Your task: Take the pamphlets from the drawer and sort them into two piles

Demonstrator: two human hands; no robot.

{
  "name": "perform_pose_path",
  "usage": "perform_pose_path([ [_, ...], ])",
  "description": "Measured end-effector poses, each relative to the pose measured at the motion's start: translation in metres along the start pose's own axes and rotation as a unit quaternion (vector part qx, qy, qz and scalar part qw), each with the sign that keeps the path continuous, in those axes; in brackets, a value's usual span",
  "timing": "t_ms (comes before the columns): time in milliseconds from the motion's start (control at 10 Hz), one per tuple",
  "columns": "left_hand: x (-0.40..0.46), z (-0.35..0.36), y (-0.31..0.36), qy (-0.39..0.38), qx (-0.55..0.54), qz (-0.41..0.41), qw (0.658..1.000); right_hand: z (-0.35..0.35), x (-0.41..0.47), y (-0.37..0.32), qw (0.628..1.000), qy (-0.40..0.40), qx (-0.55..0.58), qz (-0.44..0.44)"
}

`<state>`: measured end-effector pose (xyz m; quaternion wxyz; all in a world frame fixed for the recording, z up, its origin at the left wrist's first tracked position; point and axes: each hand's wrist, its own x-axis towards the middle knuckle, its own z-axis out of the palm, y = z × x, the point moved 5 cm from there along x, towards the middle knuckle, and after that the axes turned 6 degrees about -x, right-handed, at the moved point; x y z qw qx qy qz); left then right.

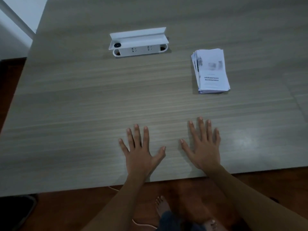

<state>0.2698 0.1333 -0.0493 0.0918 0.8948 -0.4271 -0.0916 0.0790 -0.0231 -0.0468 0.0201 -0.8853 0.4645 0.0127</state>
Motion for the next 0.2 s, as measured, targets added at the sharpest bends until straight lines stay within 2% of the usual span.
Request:
perform_pose_path([
  [100,0.002,-0.004,0.002,0.007,0.0,0.008,1.0,-0.008,-0.001,-0.005,1.0,0.0,0.012,-0.008],
  [200,0.001,-0.004,0.003,0.026,-0.006,0.01,1.0,-0.018,0.003,0.0,0.988,0.011,0.15,0.047],
])
